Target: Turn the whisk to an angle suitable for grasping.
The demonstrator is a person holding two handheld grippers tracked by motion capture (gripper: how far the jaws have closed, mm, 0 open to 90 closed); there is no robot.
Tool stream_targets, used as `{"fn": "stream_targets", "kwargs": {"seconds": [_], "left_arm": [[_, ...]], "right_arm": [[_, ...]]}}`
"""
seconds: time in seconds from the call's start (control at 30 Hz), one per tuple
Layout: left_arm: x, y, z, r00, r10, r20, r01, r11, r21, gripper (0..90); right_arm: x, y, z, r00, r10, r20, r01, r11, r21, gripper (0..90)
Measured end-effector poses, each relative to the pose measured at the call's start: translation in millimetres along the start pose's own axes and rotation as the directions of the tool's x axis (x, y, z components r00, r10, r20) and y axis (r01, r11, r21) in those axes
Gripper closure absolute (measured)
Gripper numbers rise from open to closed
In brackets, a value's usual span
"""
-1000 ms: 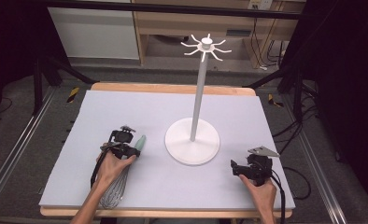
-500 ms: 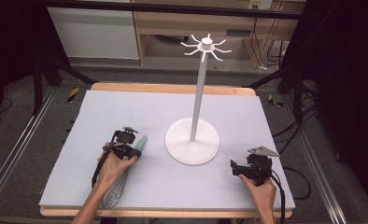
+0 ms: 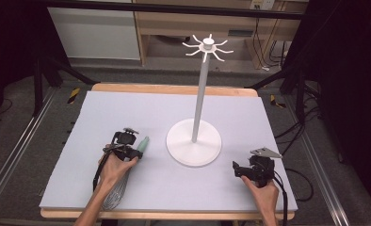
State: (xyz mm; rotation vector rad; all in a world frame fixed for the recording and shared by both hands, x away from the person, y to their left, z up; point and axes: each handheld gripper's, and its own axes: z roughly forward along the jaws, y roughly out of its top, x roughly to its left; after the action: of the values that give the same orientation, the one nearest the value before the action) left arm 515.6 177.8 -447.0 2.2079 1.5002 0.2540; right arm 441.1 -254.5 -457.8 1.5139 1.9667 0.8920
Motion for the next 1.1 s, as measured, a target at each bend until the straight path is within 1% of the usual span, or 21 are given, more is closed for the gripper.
{"fn": "stream_targets", "kwargs": {"seconds": [0.07, 0.1, 0.13, 0.27, 0.33, 0.4, 0.47, 0.5, 0.53, 0.57, 0.6, 0.63, 0.8, 0.83, 0.87, 0.9, 0.93, 0.97, 1.0, 1.03, 1.1], "left_arm": [[0.1, -0.1, -6.0, 1.0, 0.005, -0.007, -0.005, 0.9996, -0.026, 68.2], [1.4, -0.5, -13.7, 1.0, -0.002, -0.001, 0.002, 0.9988, -0.05, 68.2], [1.4, -0.5, -13.7, 1.0, -0.002, -0.001, 0.002, 0.9988, -0.05, 68.2], [5.1, -4.2, -33.8, 0.9998, 0.004, 0.019, -0.002, 0.9922, -0.125, 68.2], [5.6, -4.9, -37.0, 0.9997, 0.004, 0.024, -0.001, 0.9903, -0.139, 68.2], [7.5, -6.3, -46.7, 0.9993, 0.006, 0.036, 0.001, 0.9842, -0.177, 68.2], [9.9, -7.8, -59.4, 0.9991, 0.012, 0.04, -0.003, 0.9742, -0.226, 68.3], [9.9, -7.8, -59.4, 0.9991, 0.012, 0.04, -0.003, 0.9742, -0.226, 68.3], [10.6, -8.7, -66.0, 0.999, 0.011, 0.043, 0.0, 0.9663, -0.258, 68.3], [10.7, -9.9, -73.6, 0.9989, 0.011, 0.045, 0.002, 0.956, -0.293, 68.3], [10.7, -9.9, -73.6, 0.9989, 0.011, 0.045, 0.002, 0.956, -0.293, 68.3], [10.9, -10.6, -77.8, 0.9989, 0.017, 0.044, -0.002, 0.9513, -0.308, 68.4], [9.3, -13.0, -94.1, 0.9988, 0.028, 0.04, -0.011, 0.9251, -0.379, 68.4], [8.2, -13.1, -99.9, 0.9987, 0.031, 0.04, -0.013, 0.9149, -0.403, 68.4], [8.2, -13.1, -99.9, 0.9987, 0.031, 0.04, -0.013, 0.9149, -0.403, 68.4], [7.5, -13.2, -105.9, 0.9985, 0.034, 0.043, -0.013, 0.903, -0.429, 68.4], [7.5, -13.2, -105.9, 0.9985, 0.034, 0.043, -0.013, 0.903, -0.429, 68.4], [6.5, -13.4, -111.2, 0.9983, 0.039, 0.042, -0.015, 0.8896, -0.457, 68.4], [6.5, -13.4, -111.2, 0.9983, 0.039, 0.042, -0.015, 0.8896, -0.457, 68.4], [5.4, -13.6, -115.7, 0.9983, 0.043, 0.04, -0.019, 0.8774, -0.479, 68.4], [4.2, -13.9, -120.7, 0.9982, 0.049, 0.035, -0.024, 0.8612, -0.508, 68.4]], "right_arm": [[-0.3, 0.0, -0.5, 1.0, 0.001, -0.002, -0.001, 1.0, -0.002, 10.1], [-0.6, 0.1, -1.0, 1.0, 0.004, -0.002, -0.004, 1.0, -0.001, 10.1], [-0.6, 0.1, -1.0, 1.0, 0.004, -0.002, -0.004, 1.0, -0.001, 10.1], [-0.6, 0.0, -0.8, 1.0, 0.006, 0.001, -0.006, 1.0, -0.002, 10.1], [-0.5, 0.0, -0.9, 1.0, 0.006, 0.0, -0.006, 1.0, -0.003, 10.1], [-0.9, -0.1, -1.1, 1.0, 0.004, -0.001, -0.004, 1.0, -0.004, 10.1], [-1.2, -0.1, -1.5, 1.0, 0.004, -0.003, -0.004, 1.0, -0.005, 10.1], [-1.2, -0.1, -1.5, 1.0, 0.004, -0.003, -0.004, 1.0, -0.005, 10.1], [-1.0, -0.1, -1.6, 1.0, 0.009, -0.003, -0.009, 0.9999, -0.006, 10.1], [-1.3, -0.1, -1.7, 1.0, 0.009, -0.002, -0.009, 0.9999, -0.008, 10.1], [-1.3, -0.1, -1.7, 1.0, 0.009, -0.002, -0.009, 0.9999, -0.008, 10.1], [-1.3, -0.1, -1.8, 1.0, 0.009, -0.002, -0.009, 0.9999, -0.009, 10.1], [-1.5, 0.0, -2.1, 1.0, 0.007, -0.005, -0.007, 0.9999, -0.012, 10.1], [-1.6, -0.1, -2.1, 1.0, 0.008, -0.005, -0.008, 0.9999, -0.012, 10.1], [-1.5, -0.1, -2.1, 1.0, 0.008, -0.005, -0.008, 0.9999, -0.012, 10.1], [-1.6, -0.1, -2.1, 1.0, 0.007, -0.005, -0.008, 0.9999, -0.012, 10.1], [-1.6, -0.1, -2.1, 1.0, 0.007, -0.005, -0.008, 0.9999, -0.012, 10.1], [-1.5, -0.1, -2.3, 1.0, 0.008, -0.005, -0.008, 0.9999, -0.013, 10.1], [-1.5, -0.1, -2.3, 1.0, 0.008, -0.005, -0.008, 0.9999, -0.013, 10.1], [-1.7, -0.1, -2.6, 1.0, 0.009, -0.003, -0.009, 0.9999, -0.014, 10.1], [-1.9, -0.1, -2.7, 0.9999, 0.009, -0.004, -0.01, 0.9999, -0.014, 10.1]]}}
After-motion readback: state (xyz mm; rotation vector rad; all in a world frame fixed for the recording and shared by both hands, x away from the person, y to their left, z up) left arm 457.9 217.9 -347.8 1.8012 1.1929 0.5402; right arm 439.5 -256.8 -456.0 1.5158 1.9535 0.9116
